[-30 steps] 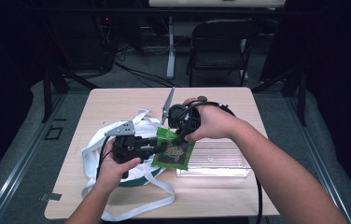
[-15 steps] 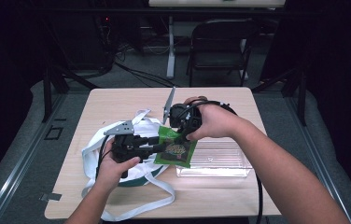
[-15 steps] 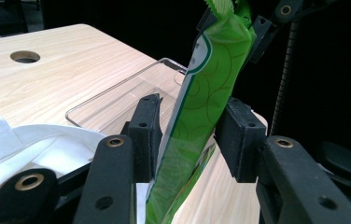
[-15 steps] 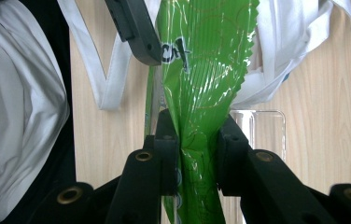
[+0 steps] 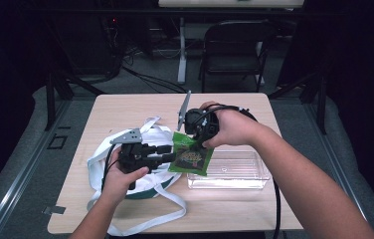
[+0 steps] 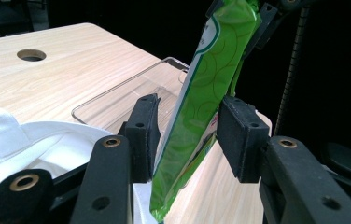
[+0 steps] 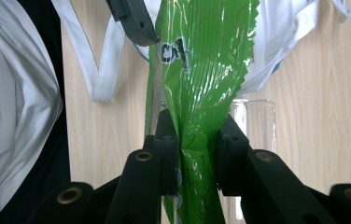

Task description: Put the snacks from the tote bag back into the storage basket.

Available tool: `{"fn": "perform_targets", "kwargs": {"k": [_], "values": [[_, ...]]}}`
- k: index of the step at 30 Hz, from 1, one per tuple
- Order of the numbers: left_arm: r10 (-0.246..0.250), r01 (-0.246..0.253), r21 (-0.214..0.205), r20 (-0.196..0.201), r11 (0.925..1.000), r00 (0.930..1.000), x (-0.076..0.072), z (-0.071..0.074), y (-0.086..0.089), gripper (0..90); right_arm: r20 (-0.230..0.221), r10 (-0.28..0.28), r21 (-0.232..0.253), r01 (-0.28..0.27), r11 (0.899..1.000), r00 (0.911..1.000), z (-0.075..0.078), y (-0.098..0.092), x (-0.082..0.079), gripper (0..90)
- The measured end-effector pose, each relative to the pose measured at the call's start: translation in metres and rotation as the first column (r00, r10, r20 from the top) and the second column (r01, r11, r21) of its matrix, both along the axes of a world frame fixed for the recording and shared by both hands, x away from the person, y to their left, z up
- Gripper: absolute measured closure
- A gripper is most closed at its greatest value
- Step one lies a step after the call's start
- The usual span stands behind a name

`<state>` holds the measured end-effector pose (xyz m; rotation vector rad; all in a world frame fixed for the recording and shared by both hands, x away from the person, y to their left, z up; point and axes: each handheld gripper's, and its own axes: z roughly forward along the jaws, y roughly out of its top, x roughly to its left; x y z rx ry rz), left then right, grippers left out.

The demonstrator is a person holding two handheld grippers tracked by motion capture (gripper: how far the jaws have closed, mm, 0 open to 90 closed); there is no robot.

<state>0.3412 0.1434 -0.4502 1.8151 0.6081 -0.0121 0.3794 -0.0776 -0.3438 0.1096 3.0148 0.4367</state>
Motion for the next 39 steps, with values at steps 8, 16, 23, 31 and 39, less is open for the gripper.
{"fn": "perform_targets", "kwargs": {"k": [8,16,23,31,39], "values": [[0.014,-0.014,0.002,-0.002,0.9999,0.9999,0.001,0.0,0.003,58.6,0.021,-0.012,-0.017,0.013,1.0,0.9997,0.006,-0.007,0.001,74.1],[0.052,-0.052,0.016,-0.001,0.9985,0.9987,0.002,-0.003,0.008,58.5,0.042,-0.023,-0.027,0.024,0.999,0.9989,0.01,-0.014,0.004,74.1],[0.102,-0.102,0.031,-0.002,0.9943,0.9948,0.004,-0.005,0.016,58.2,0.057,-0.034,-0.031,0.036,0.999,0.9978,0.012,-0.021,0.008,74.0],[0.175,-0.177,0.067,0.024,0.982,0.9842,0.006,-0.007,0.025,58.2,0.076,-0.05,-0.036,0.053,0.998,0.9958,0.013,-0.03,0.012,73.8],[0.228,-0.23,0.088,0.035,0.9691,0.973,0.007,-0.01,0.031,56.8,0.096,-0.062,-0.052,0.067,0.996,0.9935,0.015,-0.038,0.018,73.8]]}}
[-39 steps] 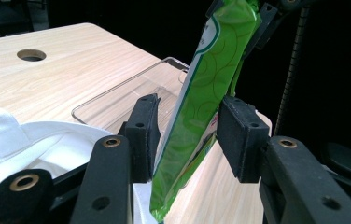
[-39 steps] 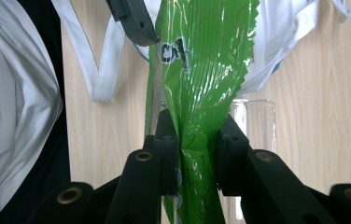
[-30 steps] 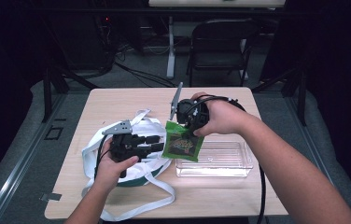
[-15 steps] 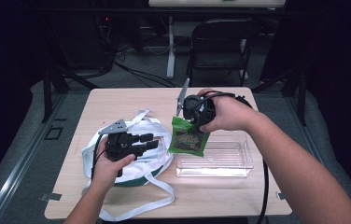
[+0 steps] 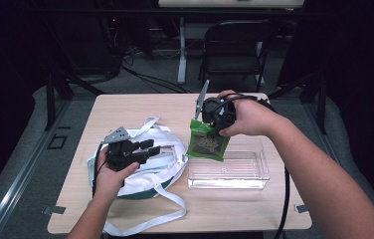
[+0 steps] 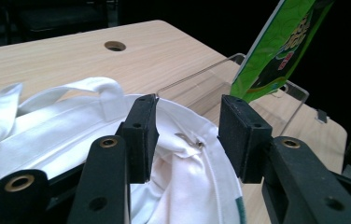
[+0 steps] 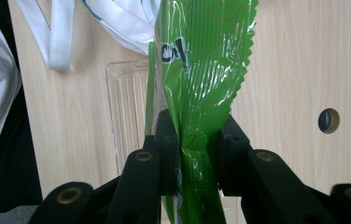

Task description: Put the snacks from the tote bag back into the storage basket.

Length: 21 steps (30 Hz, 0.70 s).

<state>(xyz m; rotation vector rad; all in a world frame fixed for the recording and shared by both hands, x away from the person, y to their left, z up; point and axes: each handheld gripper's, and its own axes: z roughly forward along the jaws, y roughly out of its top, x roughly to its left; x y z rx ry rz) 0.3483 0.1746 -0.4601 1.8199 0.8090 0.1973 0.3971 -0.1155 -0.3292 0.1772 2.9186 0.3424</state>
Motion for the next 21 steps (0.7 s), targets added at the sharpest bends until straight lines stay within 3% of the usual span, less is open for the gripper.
{"fn": "perform_targets", "kwargs": {"k": [10,21], "values": [[0.059,-0.061,0.068,0.02,0.9959,0.998,0.004,-0.006,0.006,54.3,0.016,-0.007,-0.035,0.008,0.999,0.9999,-0.005,-0.004,0.006,73.8],[0.102,-0.102,0.089,0.011,0.9908,0.9947,0.007,-0.01,0.013,49.7,0.026,-0.008,-0.049,0.009,0.999,0.9996,-0.014,-0.006,0.01,73.8]]}}
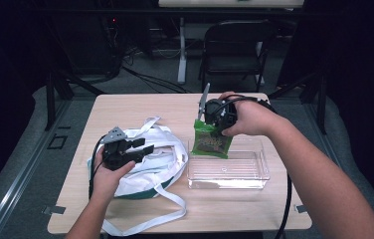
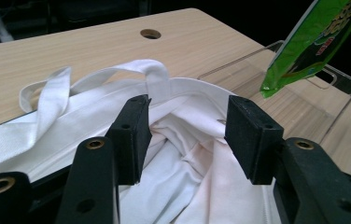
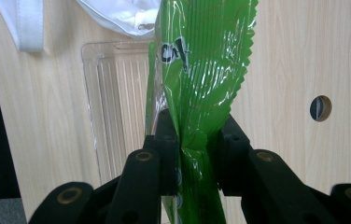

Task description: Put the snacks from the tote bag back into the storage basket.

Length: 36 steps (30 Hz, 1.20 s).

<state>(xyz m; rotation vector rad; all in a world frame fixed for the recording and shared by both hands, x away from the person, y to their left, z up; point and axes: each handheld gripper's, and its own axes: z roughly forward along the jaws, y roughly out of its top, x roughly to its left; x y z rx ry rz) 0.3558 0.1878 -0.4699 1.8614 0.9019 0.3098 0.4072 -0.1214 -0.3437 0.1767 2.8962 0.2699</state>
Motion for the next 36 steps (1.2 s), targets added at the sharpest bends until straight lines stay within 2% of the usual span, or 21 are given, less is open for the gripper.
{"fn": "perform_targets", "kwargs": {"k": [10,20,26,33,36], "values": [[0.04,-0.041,0.033,0.014,0.9986,0.9991,0.002,-0.005,0.003,43.5,-0.008,-0.006,-0.012,0.006,1.0,0.9999,-0.012,-0.004,0.003,73.8],[0.07,-0.071,0.053,0.022,0.996,0.9973,0.002,-0.007,0.003,39.8,0.009,-0.013,-0.033,0.014,0.999,0.9999,-0.019,-0.008,0.009,73.7],[0.073,-0.074,0.062,0.025,0.9953,0.997,0.002,-0.008,0.003,38.8,0.015,-0.016,-0.043,0.017,0.999,0.9998,-0.022,-0.009,0.011,73.7],[0.062,-0.062,0.069,0.01,0.9957,0.998,0.003,-0.009,0.002,38.0,-0.007,-0.024,-0.038,0.024,0.999,0.9997,-0.031,-0.011,0.012,73.7],[0.069,-0.07,0.071,0.023,0.995,0.9974,0.003,-0.01,0.001,37.8,-0.002,-0.024,-0.04,0.024,0.999,0.9997,-0.037,-0.012,0.013,73.6]]}}
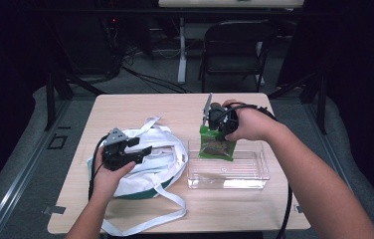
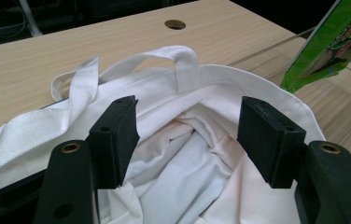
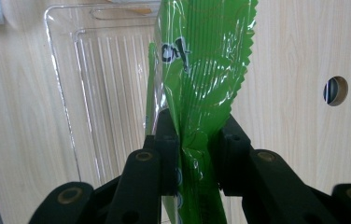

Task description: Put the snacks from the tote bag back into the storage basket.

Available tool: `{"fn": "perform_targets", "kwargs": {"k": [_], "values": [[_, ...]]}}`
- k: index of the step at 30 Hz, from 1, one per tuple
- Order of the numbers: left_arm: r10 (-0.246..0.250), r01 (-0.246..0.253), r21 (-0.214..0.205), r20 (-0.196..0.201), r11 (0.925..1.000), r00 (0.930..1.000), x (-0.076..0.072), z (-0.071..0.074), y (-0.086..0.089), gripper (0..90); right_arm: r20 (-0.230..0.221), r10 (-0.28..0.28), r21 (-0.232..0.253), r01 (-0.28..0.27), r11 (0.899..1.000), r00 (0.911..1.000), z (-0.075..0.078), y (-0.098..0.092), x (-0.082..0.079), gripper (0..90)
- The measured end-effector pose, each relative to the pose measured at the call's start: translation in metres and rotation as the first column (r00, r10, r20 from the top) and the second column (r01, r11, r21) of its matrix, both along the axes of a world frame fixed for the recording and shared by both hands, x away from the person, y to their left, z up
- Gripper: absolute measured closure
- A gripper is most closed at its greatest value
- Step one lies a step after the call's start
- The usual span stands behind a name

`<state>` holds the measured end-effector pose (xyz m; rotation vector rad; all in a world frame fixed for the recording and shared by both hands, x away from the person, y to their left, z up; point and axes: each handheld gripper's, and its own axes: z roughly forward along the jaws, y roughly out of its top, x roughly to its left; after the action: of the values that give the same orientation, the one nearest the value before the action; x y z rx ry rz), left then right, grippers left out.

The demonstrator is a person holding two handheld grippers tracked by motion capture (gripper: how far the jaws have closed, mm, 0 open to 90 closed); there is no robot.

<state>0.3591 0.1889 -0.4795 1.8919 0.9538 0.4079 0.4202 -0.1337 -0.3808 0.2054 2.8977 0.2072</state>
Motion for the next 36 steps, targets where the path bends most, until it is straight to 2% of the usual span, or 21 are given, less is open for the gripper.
{"fn": "perform_targets", "kwargs": {"k": [15,31,36], "values": [[-0.005,0.005,-0.007,-0.013,1.0,0.9999,0.002,-0.003,0.001,37.9,0.012,-0.003,0.012,0.003,1.0,0.9999,-0.023,-0.006,0.014,73.6],[0.004,-0.004,0.002,-0.017,1.0,0.9999,0.001,-0.002,0.003,38.0,0.041,0.039,0.008,-0.039,0.999,0.9984,-0.034,0.01,0.023,73.6],[0.012,-0.012,-0.006,-0.005,0.9999,0.9999,0.0,-0.001,0.005,38.0,0.046,0.054,0.0,-0.054,0.999,0.9975,-0.037,0.015,0.025,73.6]]}}
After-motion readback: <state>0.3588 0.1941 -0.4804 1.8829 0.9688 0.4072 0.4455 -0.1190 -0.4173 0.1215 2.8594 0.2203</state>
